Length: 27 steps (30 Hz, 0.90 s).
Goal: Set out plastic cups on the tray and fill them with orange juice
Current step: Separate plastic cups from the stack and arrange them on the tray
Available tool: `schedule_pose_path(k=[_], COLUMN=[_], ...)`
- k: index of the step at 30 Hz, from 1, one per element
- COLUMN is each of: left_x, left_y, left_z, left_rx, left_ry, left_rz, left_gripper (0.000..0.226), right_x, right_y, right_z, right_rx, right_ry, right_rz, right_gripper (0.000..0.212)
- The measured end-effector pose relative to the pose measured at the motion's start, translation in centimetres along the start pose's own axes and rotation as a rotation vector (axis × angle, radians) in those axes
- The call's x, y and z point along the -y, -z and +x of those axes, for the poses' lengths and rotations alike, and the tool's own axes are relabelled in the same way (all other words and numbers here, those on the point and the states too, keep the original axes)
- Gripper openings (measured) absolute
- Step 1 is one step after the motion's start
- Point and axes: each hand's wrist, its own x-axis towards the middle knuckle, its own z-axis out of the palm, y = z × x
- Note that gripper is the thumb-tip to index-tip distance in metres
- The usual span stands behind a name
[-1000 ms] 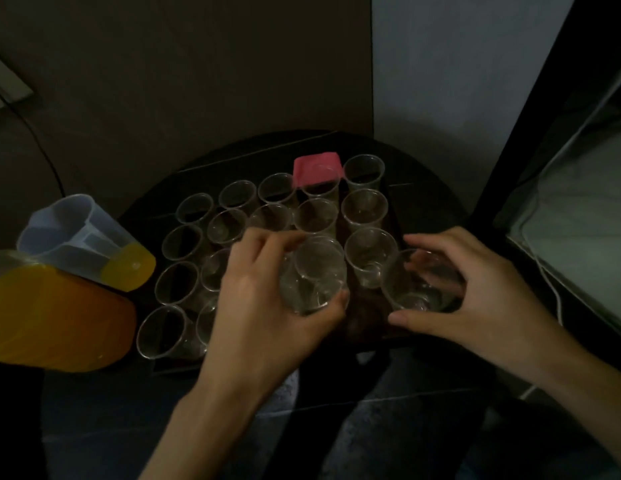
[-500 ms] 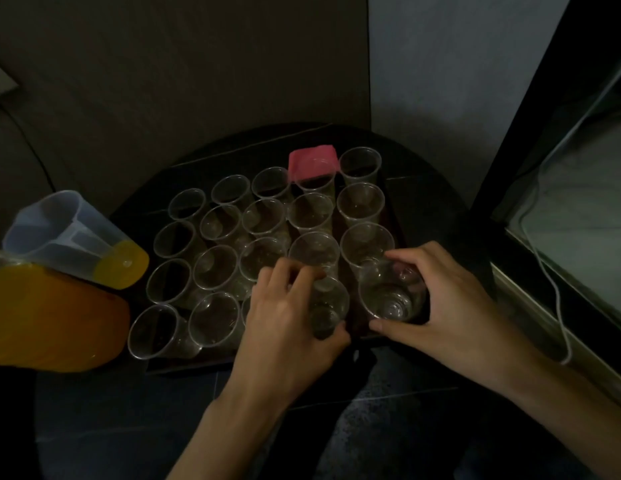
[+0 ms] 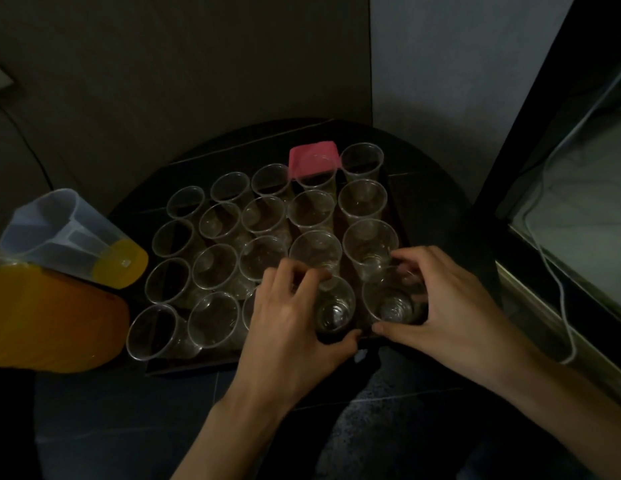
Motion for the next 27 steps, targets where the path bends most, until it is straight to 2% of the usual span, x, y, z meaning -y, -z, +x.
schedule_pose_path(k=[11, 15, 27], left_x=[0.2, 0.1, 0.1], left_y=[-0.2, -0.1, 0.8], left_z=[0.1, 0.3, 1.1], left_rx=[-0.023, -0.030, -0.094], left_ry=[-0.002, 0.003, -0.027], left_rz=[-0.017, -0.014, -0.050], left_gripper=[0.068, 0.071, 0.058], right_x=[0.1, 0.4, 2.7], right_y=[0.2, 0.4, 0.9], right_z=[0.1, 0.1, 0.8], right_rx=[0.026, -0.032, -0.129], right_ry=[-0.015, 0.010, 0.034], right_rz=[-0.004, -0.024, -0.079], right_gripper=[0.103, 0.098, 0.091])
